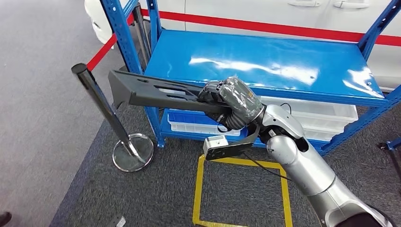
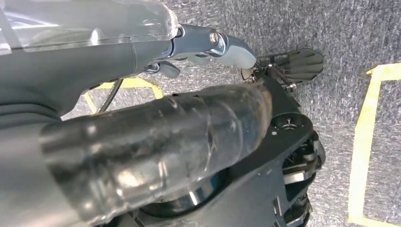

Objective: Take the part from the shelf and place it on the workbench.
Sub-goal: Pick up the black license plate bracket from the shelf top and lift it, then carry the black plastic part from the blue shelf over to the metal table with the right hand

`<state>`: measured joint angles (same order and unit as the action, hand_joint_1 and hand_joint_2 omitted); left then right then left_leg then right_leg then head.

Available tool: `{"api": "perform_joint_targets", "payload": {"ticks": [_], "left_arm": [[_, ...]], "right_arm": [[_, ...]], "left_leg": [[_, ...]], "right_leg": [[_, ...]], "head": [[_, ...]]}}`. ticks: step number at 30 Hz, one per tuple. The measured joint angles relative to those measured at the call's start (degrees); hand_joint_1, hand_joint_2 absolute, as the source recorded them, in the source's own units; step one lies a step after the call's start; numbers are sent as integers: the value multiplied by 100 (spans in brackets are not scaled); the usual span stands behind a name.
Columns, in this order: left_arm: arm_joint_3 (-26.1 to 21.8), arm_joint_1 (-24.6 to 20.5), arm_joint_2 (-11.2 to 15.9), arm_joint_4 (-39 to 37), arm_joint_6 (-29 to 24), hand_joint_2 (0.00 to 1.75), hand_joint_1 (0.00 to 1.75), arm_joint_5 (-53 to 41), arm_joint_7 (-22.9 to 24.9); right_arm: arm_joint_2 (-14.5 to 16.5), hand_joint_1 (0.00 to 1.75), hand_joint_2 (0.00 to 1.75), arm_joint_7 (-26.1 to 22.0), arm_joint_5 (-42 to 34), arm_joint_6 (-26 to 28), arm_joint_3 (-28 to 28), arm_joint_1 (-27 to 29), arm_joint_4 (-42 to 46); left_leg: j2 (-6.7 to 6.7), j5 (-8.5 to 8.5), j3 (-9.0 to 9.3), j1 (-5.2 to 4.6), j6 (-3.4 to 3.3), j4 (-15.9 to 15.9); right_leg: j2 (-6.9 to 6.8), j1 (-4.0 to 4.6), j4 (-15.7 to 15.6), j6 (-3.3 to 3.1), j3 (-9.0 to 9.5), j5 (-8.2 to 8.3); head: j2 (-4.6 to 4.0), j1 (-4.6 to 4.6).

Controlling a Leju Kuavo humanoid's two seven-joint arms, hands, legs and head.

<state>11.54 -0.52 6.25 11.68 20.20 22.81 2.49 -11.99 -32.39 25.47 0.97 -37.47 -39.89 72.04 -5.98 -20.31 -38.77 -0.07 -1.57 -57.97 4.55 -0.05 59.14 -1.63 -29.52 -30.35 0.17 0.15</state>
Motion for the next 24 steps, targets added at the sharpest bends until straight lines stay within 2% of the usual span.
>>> {"api": "perform_joint_targets", "payload": {"ticks": [2,3,4,5,6,7,8,9,10,11,12,13,14,15,16,17,18,19,20,21,22,23,24], "left_arm": [[0,16,20,-16,-10,0,0,2,7],[1,25,23,-28,-14,0,0,4,16],[1,32,26,-39,-16,0,0,8,28],[2,32,28,-47,-18,0,0,15,37],[2,25,21,-47,-16,0,0,27,47],[2,14,23,-47,-17,0,0,39,57],[2,0,27,-48,-18,0,0,51,72],[2,-10,33,-48,-16,0,0,60,87],[2,-14,43,-49,-9,0,0,63,100],[2,-15,52,-49,-1,0,0,64,108],[2,-15,61,-49,8,0,0,64,109],[2,-25,67,-49,14,0,0,64,109],[2,-40,80,-49,11,0,0,65,109],[1,-55,87,-49,7,0,0,66,114],[-1,-63,95,-50,0,0,0,66,122],[-3,-63,104,-51,-6,0,0,67,131],[-5,-55,107,-56,-4,0,0,68,139],[-7,-46,113,-60,1,0,0,68,144],[-8,-42,118,-65,11,0,0,69,148],[-9,-43,122,-69,21,0,0,71,152],[-10,-52,123,-70,29,0,0,75,156],[-11,-62,125,-71,32,0,0,82,160],[-13,-70,125,-71,32,0,0,92,166]], "right_arm": [[7,169,175,4,3,-1,-10,-25,8],[16,169,175,11,4,-2,-17,-40,11],[26,169,175,19,4,-3,-22,-53,15],[33,169,175,25,3,-5,-25,-66,17],[38,169,175,31,2,-13,-28,-79,19],[39,169,175,31,-1,-26,-28,-91,20],[39,169,175,29,-4,-46,-31,-98,20],[40,169,175,27,-9,-68,-34,-100,20],[40,169,175,23,-14,-86,-38,-101,20],[41,169,175,18,-18,-97,-42,-104,20],[41,169,175,13,-21,-100,-45,-111,21],[40,169,175,9,-23,-100,-48,-121,29],[38,169,175,6,-25,-99,-49,-137,39],[36,169,175,2,-26,-99,-51,-152,49],[37,169,175,0,-27,-99,-54,-166,58],[43,169,175,-2,-27,-99,-57,-176,60],[51,169,175,-2,-27,-99,-63,-182,58],[57,169,175,1,-27,-99,-68,-184,56],[59,169,175,3,-27,-99,-73,-184,54],[56,169,175,8,-28,-99,-76,-184,51],[51,169,175,19,-30,-100,-80,-182,50],[48,169,175,30,-33,-101,-84,-183,47],[45,169,175,42,-36,-101,-92,-182,42]], "left_leg": [[-104,111,-35,13,72,55],[-46,91,-68,5,100,51],[85,-35,-122,0,124,-31],[255,-254,-194,7,146,-211],[414,-550,-289,34,178,-520],[502,-823,-388,70,218,-900],[537,-984,-463,109,263,-1272],[555,-1008,-486,147,312,-1560],[570,-885,-415,181,359,-1655],[602,-706,-247,211,402,-1563],[675,-556,10,233,439,-1300],[826,-551,337,231,475,-893],[955,-629,611,211,460,-515],[1050,-728,786,183,425,-223],[1083,-811,863,146,370,-48],[1021,-800,831,123,286,-10],[960,-751,789,119,218,3],[902,-693,748,114,150,9],[847,-625,694,116,82,22],[790,-553,630,115,26,28],[721,-485,541,98,-13,25],[644,-420,456,79,-40,17],[557,-359,371,55,-54,6]], "right_leg": [[-110,-3,-76,6,-9,94],[-189,-21,-119,-13,-28,150],[-271,-45,-155,-47,-63,220],[-353,-66,-188,-74,-108,288],[-436,-65,-197,-92,-167,345],[-522,-65,-196,-100,-236,400],[-611,-69,-191,-84,-312,452],[-704,-77,-181,-63,-394,506],[-790,-89,-163,-34,-478,553],[-872,-104,-133,-1,-562,594],[-947,-118,-91,32,-635,623],[-1018,-122,-39,68,-700,641],[-1087,-120,10,102,-744,656],[-1156,-112,44,141,-765,676],[-1228,-109,54,185,-773,706],[-1300,-116,45,231,-767,743],[-1313,-137,43,279,-769,749],[-1222,-158,82,317,-793,672],[-1052,-170,220,338,-844,487],[-835,-173,464,344,-921,216],[-645,-156,815,332,-1016,-92],[-537,-137,1182,312,-1099,-338],[-489,-113,1466,285,-1133,-467]], "head": [[0,6],[0,0],[0,-10],[0,-19],[0,-31],[0,-36],[0,-37],[0,-37],[0,-37],[0,-37],[0,-38],[0,-43],[0,-41],[0,-42],[0,-44],[0,-42],[0,-45],[0,-46],[0,-44],[0,-43],[0,-43],[0,-42],[0,-43]]}}
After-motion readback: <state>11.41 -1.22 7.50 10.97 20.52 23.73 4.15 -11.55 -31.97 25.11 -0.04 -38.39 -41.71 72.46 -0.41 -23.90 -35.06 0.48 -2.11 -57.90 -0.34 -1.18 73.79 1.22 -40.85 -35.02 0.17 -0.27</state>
